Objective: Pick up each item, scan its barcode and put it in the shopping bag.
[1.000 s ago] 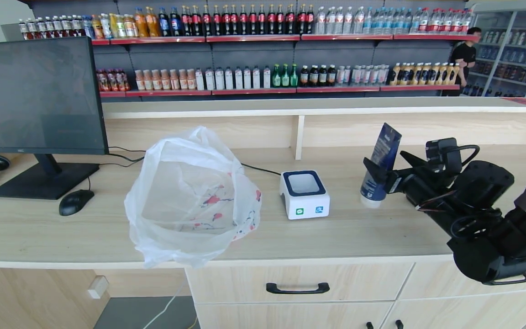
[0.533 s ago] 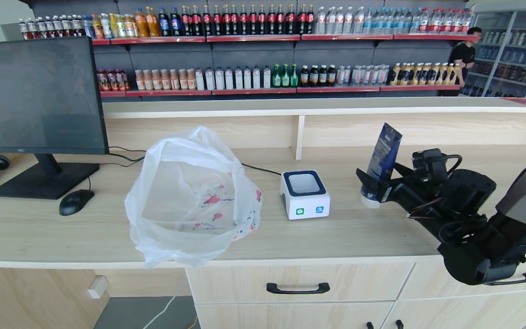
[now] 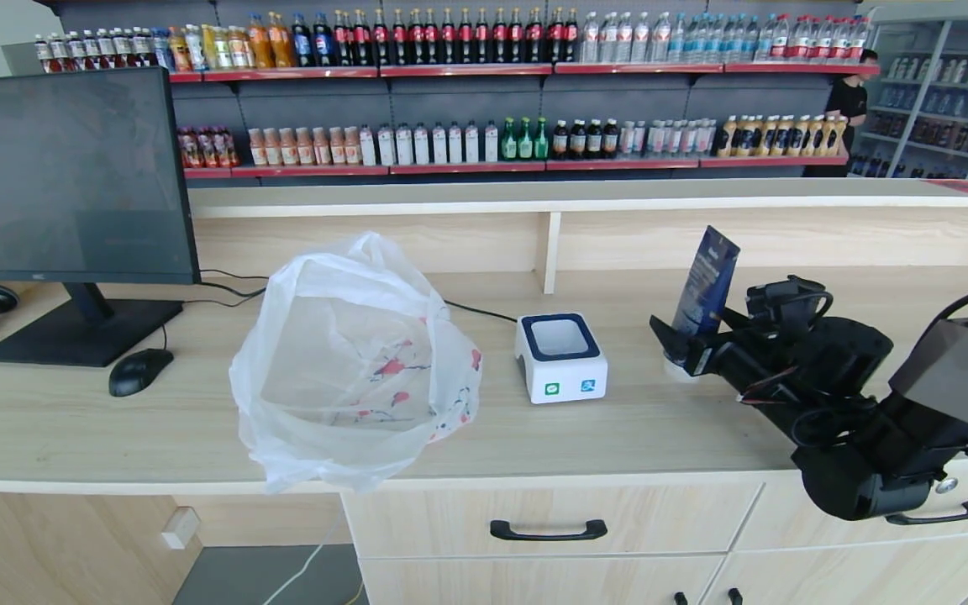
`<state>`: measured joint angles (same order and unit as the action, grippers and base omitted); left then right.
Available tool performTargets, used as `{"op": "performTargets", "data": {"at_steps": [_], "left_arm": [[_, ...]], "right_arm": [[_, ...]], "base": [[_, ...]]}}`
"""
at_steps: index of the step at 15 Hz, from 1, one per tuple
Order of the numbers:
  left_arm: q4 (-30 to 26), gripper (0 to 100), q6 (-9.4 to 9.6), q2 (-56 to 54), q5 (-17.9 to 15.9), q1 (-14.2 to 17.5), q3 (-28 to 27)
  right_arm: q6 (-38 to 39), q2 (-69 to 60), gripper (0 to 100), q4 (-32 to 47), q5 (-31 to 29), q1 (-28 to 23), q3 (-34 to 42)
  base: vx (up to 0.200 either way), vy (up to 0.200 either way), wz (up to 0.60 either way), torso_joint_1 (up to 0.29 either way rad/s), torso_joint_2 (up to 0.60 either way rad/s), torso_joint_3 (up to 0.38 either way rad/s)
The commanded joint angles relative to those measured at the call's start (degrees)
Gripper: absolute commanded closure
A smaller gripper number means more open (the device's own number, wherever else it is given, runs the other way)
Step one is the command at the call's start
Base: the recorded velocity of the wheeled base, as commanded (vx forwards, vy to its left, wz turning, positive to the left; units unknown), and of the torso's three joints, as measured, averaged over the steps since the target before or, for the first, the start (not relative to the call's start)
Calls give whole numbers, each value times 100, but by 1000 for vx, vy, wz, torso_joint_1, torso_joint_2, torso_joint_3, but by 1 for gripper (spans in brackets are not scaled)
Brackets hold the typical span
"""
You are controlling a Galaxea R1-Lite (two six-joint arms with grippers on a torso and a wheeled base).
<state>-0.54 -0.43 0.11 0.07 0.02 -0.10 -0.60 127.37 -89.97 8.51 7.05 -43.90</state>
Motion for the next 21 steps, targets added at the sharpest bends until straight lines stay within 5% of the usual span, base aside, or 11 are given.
{"op": "performTargets", "data": {"at_steps": [1, 4, 5, 21], "left_arm": [[1, 0, -1, -2, -7, 6, 1], [1, 0, -1, -2, 1, -2, 1], [1, 0, -1, -2, -7, 6, 1], [1, 0, -1, -2, 1, 6, 1]], "right_arm": [[-2, 43, 0, -3, -7, -1, -57], [-2, 69, 0, -3, -7, -1, -84], [-2, 87, 100, -3, -7, -1, -93], [7, -151, 100, -3, -16, -63, -242]], "base": [[0, 0, 0, 0, 0, 0], [0, 0, 0, 0, 0, 0], [0, 0, 0, 0, 0, 0], [0, 0, 0, 0, 0, 0]]}}
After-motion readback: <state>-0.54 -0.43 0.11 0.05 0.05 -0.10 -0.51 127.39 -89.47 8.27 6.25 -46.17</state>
